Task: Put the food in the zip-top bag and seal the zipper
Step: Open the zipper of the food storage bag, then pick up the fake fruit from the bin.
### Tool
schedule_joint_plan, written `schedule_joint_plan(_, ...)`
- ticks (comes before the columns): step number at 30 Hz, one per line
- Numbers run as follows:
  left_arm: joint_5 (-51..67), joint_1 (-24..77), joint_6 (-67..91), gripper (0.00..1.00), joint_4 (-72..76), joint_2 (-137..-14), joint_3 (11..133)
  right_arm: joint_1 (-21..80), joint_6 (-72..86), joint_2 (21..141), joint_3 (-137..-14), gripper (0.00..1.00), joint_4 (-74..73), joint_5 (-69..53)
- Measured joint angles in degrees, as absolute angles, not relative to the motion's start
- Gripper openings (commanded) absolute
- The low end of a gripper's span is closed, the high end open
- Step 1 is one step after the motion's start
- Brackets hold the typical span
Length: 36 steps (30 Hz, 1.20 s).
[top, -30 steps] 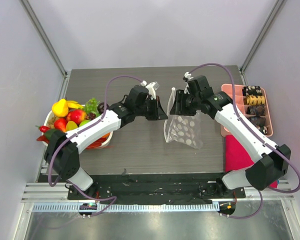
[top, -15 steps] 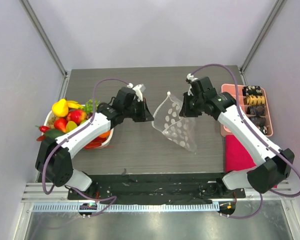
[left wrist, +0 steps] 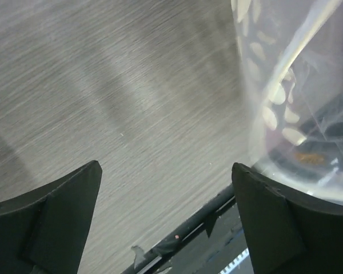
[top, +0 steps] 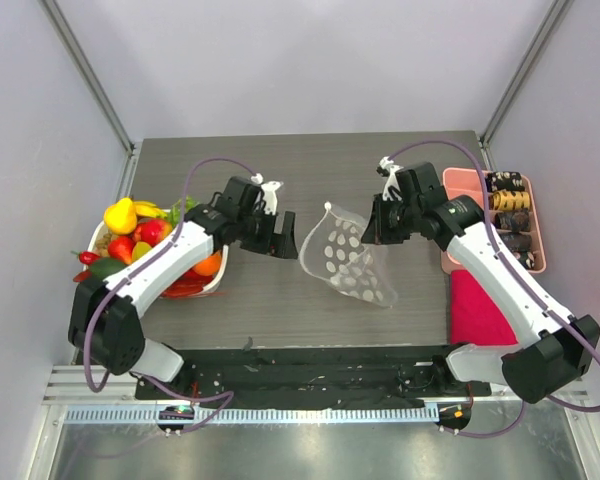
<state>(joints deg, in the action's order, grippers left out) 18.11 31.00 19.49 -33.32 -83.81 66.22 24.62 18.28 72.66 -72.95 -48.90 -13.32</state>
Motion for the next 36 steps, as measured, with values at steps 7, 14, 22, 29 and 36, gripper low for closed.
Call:
schedule_joint_plan(7,22.15,26.33,6.42,1.0,-45.06,-73.54,74.94,24.62,19.86,72.71,-72.1,0.01,-47.66,-15.33)
schedule_joint_plan(14,23.53,14.79,-15.05,1.0,-64.99,-67.72,92.03,24.62,20.12,72.73,-72.1,0.01,-47.55,-15.4)
schedule_joint_plan(22,14.87,7.07,-43.27,1.0,-74.59,-74.24,95.72,24.62,20.08,72.73,-72.1,0.01,-47.57,-15.88)
schedule_joint_plan(29,7.46,6.13,-56.82,1.0,-76.55,-77.87,94.28,24.62,20.01,72.73,-72.03,0.01,-47.57,-16.03)
schedule_joint_plan(36,15.57,-8.56,-55.46,1.0,-77.43,-85.36,107.74,24.62,19.51,72.73,-71.61,0.01,-47.64,-16.03)
